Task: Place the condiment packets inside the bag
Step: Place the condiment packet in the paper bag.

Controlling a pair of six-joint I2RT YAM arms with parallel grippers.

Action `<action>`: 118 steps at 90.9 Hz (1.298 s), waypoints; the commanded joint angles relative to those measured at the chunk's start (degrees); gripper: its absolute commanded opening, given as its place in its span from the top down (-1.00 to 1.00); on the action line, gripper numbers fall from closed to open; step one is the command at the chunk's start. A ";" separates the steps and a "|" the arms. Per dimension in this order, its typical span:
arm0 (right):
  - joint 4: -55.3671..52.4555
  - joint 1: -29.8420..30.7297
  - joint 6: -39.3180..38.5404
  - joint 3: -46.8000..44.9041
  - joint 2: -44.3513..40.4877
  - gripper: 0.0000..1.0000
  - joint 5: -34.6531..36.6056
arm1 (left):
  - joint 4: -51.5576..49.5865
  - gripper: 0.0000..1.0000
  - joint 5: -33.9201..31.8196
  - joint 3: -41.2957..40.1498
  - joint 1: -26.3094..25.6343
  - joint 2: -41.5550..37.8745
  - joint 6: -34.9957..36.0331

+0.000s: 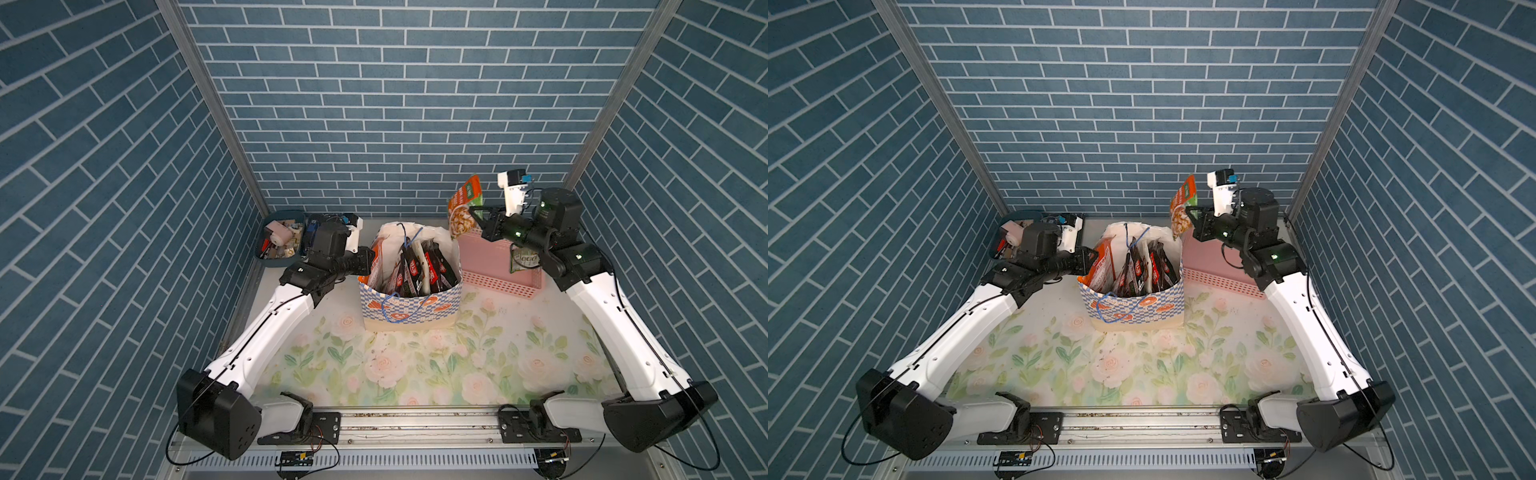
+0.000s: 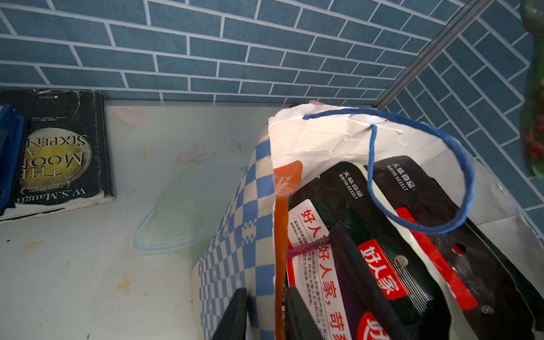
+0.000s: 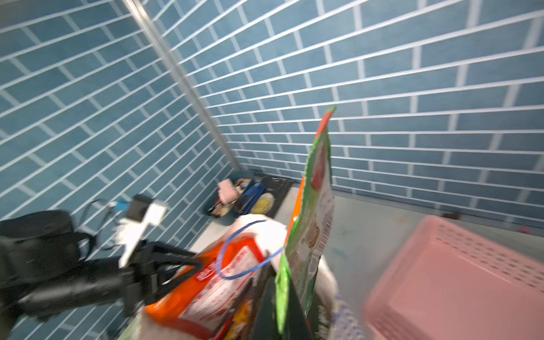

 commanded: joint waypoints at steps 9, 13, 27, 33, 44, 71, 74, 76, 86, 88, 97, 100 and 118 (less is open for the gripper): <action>4.48 12.13 4.41 4.07 2.38 1.00 5.39 | 1.34 0.62 -0.12 -1.53 0.38 -0.91 -1.51; 5.98 14.09 5.22 3.76 2.89 1.00 5.76 | 1.43 0.63 -0.12 -1.66 0.36 -0.94 -1.72; 9.81 19.24 6.88 2.44 5.82 1.00 6.29 | 1.87 0.75 0.31 -2.17 0.35 -1.05 -1.97; 10.88 20.61 7.21 1.73 7.24 1.00 6.98 | 1.98 0.81 0.32 -2.31 0.43 -1.05 -2.04; 12.47 21.91 7.06 1.11 10.25 1.00 6.68 | 2.15 0.88 0.57 -2.50 0.34 -1.09 -2.04; 12.39 22.84 7.45 -0.44 14.18 1.00 10.97 | 1.89 0.91 0.41 -2.18 0.33 -1.45 -2.06; 12.39 22.86 7.78 -1.04 14.14 1.00 11.21 | 1.89 0.90 0.33 -2.15 0.31 -1.48 -2.04; 12.39 22.96 8.03 -1.48 14.20 1.00 11.26 | 1.89 0.90 0.36 -2.09 0.33 -1.48 -2.04; 11.12 22.88 8.51 -2.10 15.15 0.70 9.80 | 1.98 0.90 0.57 -1.97 0.40 -1.44 -2.10; 10.58 22.88 8.48 -2.01 15.33 0.62 9.46 | 1.91 0.90 0.56 -1.97 0.40 -1.39 -2.05; 7.81 22.88 7.36 -0.34 16.07 0.40 7.65 | 1.80 0.90 0.43 -1.97 0.37 -1.62 -1.96; 6.46 22.90 6.71 0.67 16.36 0.34 7.28 | 1.87 0.90 0.34 -2.02 0.35 -1.66 -2.00; -2.38 21.27 1.66 5.33 13.38 0.07 11.91 | 1.89 0.90 0.48 -1.98 0.40 -1.49 -2.04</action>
